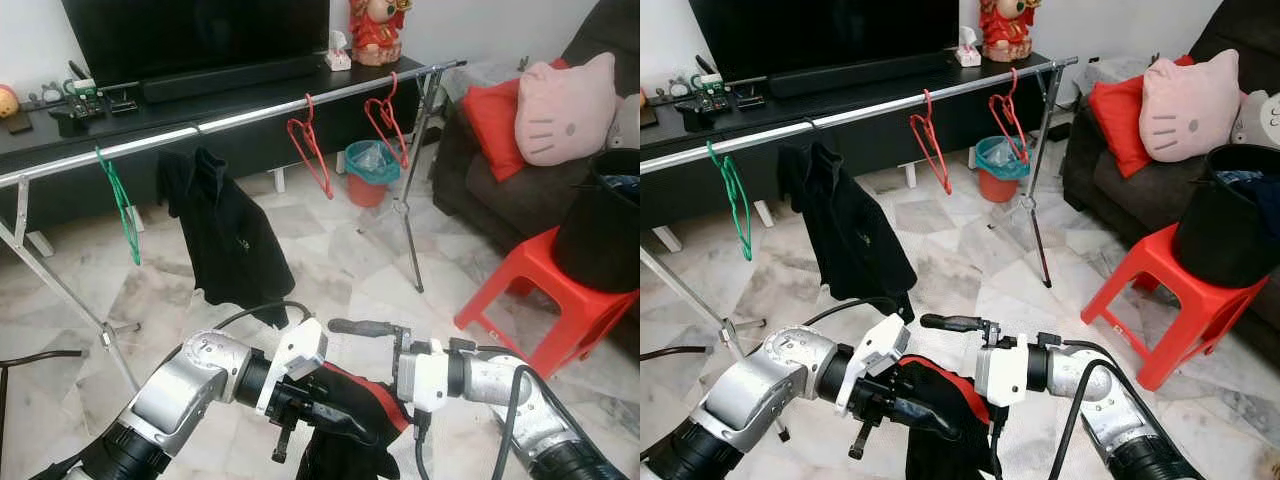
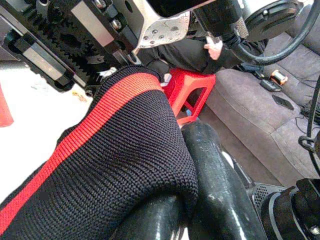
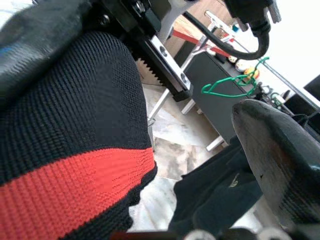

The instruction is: Hang hanger

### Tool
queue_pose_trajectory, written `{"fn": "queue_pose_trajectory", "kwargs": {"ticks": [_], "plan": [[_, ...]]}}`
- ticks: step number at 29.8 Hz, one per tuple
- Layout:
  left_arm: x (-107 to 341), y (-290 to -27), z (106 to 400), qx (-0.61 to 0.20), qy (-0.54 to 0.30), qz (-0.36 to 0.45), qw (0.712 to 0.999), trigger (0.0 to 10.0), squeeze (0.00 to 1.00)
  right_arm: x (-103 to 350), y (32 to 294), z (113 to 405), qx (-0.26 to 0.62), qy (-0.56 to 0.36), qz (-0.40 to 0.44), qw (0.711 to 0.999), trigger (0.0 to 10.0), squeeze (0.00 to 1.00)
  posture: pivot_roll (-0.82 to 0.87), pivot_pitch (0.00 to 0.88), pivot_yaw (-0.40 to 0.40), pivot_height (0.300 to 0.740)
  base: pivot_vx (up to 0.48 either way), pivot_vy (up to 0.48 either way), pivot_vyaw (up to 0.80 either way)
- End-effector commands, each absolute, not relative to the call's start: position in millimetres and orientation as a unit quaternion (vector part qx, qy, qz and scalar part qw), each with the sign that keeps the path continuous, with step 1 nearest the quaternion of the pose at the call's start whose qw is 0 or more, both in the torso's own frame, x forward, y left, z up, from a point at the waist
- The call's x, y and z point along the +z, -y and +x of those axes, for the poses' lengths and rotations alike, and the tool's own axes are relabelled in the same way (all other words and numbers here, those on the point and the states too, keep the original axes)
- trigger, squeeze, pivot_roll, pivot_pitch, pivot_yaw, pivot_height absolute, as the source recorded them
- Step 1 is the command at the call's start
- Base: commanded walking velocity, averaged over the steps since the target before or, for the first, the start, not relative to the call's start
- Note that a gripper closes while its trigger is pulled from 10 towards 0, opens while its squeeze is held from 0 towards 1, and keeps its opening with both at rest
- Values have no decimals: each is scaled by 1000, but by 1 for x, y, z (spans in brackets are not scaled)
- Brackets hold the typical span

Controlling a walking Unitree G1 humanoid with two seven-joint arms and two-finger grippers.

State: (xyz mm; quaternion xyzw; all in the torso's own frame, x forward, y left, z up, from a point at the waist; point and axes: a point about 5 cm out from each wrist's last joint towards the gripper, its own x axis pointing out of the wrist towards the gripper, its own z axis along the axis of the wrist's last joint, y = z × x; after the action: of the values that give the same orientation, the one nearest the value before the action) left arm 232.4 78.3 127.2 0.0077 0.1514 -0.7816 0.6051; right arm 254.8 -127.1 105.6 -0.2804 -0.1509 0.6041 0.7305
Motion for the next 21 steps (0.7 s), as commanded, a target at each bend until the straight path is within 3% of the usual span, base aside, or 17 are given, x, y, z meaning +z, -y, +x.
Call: {"fn": "queue_pose_trajectory", "kwargs": {"ticks": [1, 21], "plan": [[134, -74, 230, -791, -136, 9, 596, 10000, 0, 109, 126, 254, 610, 155, -279, 725, 0, 0, 17, 0, 10, 740, 0, 0, 0], [134, -74, 230, -792, -136, 8, 595, 10000, 0, 111, 127, 257, 605, 155, -281, 729, 0, 0, 18, 0, 9, 740, 0, 0, 0]]}}
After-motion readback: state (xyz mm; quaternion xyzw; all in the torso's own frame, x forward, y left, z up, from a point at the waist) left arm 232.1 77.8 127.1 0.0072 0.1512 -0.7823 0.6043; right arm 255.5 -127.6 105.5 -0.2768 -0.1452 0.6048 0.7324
